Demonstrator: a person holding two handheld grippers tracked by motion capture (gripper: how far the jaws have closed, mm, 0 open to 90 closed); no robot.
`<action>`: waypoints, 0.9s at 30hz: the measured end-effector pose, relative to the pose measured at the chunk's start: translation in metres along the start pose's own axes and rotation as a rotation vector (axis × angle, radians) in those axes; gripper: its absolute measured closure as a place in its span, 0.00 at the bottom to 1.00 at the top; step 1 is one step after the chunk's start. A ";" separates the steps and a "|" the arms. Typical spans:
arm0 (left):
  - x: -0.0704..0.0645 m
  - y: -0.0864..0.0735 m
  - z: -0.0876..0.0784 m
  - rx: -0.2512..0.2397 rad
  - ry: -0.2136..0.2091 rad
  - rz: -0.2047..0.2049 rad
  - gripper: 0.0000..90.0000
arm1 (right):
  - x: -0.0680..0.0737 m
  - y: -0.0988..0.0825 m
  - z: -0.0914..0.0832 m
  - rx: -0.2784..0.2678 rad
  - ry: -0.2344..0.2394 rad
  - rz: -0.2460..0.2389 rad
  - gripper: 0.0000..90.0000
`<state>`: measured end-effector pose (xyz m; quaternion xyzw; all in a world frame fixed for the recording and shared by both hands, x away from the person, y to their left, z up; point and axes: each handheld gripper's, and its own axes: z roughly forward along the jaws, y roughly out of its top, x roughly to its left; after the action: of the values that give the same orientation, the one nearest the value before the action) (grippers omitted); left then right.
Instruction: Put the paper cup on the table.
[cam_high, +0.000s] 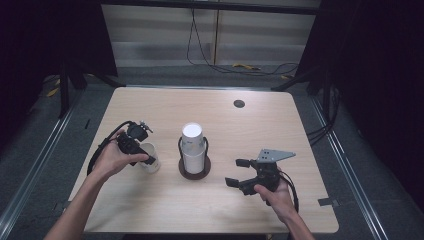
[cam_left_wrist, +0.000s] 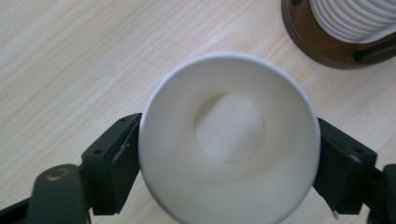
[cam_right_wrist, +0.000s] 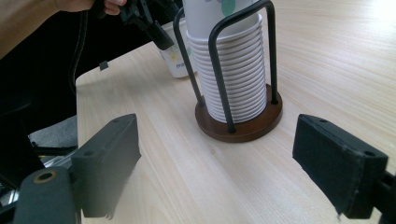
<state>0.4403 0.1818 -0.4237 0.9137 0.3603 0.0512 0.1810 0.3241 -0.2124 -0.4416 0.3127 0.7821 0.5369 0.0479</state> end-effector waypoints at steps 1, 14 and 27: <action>0.000 0.000 0.000 0.000 0.000 0.000 0.20 | 0.000 0.000 0.000 -0.001 0.000 0.001 0.16; 0.002 -0.002 0.000 -0.043 -0.007 0.002 0.19 | -0.001 0.000 -0.001 -0.001 -0.001 0.006 0.16; 0.002 -0.008 -0.006 -0.079 -0.007 0.021 0.19 | 0.002 -0.001 -0.004 -0.003 -0.009 0.007 0.16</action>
<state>0.4357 0.1902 -0.4213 0.9097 0.3477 0.0643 0.2177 0.3205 -0.2145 -0.4406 0.3176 0.7801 0.5368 0.0501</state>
